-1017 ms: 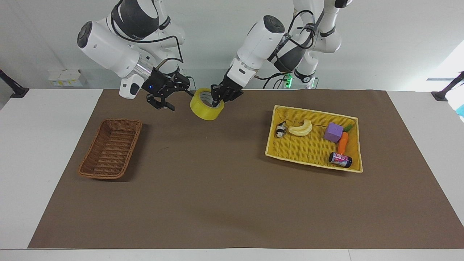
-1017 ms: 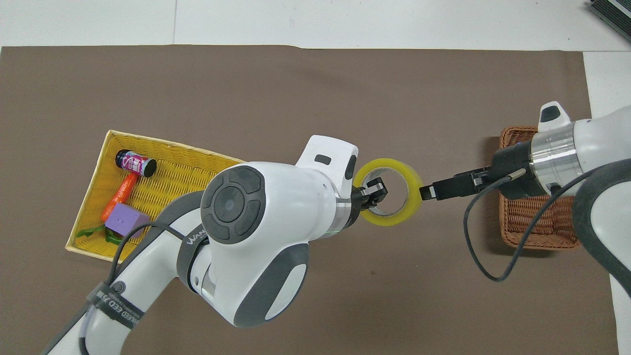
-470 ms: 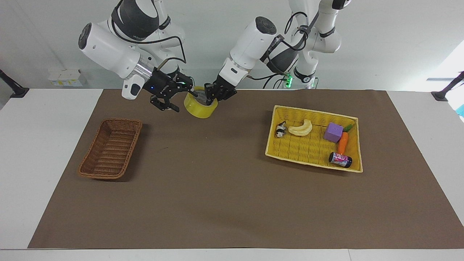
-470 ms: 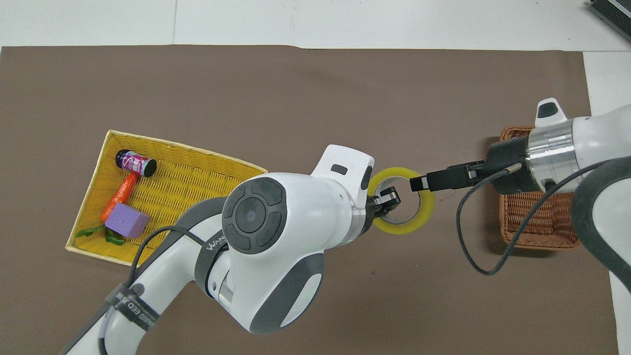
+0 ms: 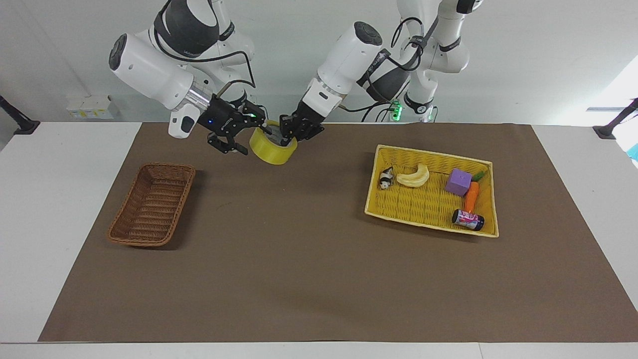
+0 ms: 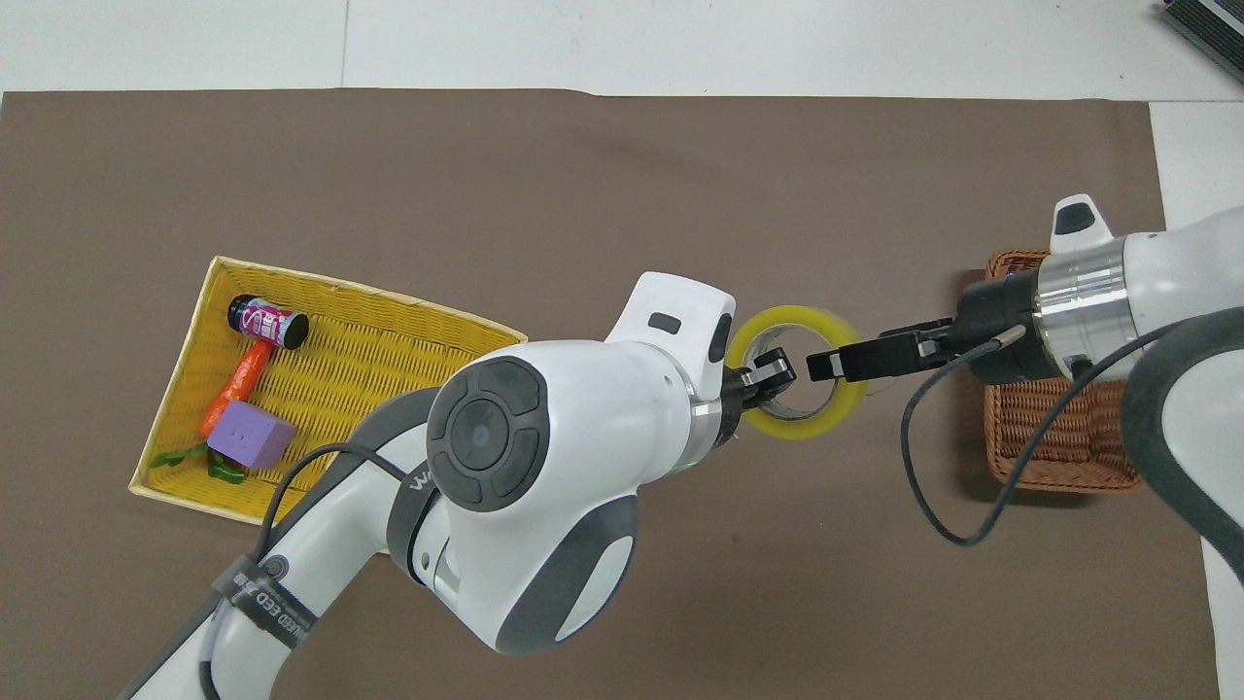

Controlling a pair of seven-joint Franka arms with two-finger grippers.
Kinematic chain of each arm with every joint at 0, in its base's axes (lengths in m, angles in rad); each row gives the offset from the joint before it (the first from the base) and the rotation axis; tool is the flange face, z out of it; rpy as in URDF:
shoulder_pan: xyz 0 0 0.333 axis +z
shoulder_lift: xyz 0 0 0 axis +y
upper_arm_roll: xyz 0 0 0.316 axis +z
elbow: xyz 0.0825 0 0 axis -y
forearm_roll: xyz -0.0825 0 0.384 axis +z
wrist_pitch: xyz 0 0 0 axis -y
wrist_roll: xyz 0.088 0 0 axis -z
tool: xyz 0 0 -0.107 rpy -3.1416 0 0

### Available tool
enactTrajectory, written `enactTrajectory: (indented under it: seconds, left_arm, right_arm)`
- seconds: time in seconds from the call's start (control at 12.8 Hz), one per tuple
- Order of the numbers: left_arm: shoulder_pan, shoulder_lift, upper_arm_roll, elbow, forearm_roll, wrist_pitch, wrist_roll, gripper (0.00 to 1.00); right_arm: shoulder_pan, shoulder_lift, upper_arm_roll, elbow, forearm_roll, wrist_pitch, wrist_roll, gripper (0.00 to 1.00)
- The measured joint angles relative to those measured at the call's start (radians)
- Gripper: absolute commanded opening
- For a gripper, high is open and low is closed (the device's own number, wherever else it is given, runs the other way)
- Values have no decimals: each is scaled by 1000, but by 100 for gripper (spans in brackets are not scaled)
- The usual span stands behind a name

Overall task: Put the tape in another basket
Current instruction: 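Carry the tape toward the basket while the right gripper reaches it, then grasp the tape with the right gripper while the left gripper opens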

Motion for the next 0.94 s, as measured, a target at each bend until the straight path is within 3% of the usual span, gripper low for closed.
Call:
enactTrajectory:
  seconds: [0.08,0.23,0.31,0.39,0.47,0.55,0.94]
  left_arm:
    - [-4,2,-2,0,-1,22,0,0]
    - [-15,4,-3,0,-2,55,-5,7]
    - [-17,7,-3,0,-2,56,-8,7]
    - [-19,12,-3,0,-2,59,-8,15]
    - [-20,13,-3,0,-4,61,-8,69]
    - [-20,13,-3,1,-7,63,-8,100]
    - [-16,-14,5,5,-9,63,-109,100]
  right_arm:
    - [0,0,0,0,0,0,0,39]
    - [0,0,0,-1,0,0,5,3]
    - [1,-1,0,-1,0,0,18,0]
    - [1,-2,1,-1,0,0,42,0]
    - [1,-1,1,-2,-1,0,55,0]
    - [1,0,0,-3,-1,0,62,0]
    - [-2,5,-4,-5,-1,0,79,0]
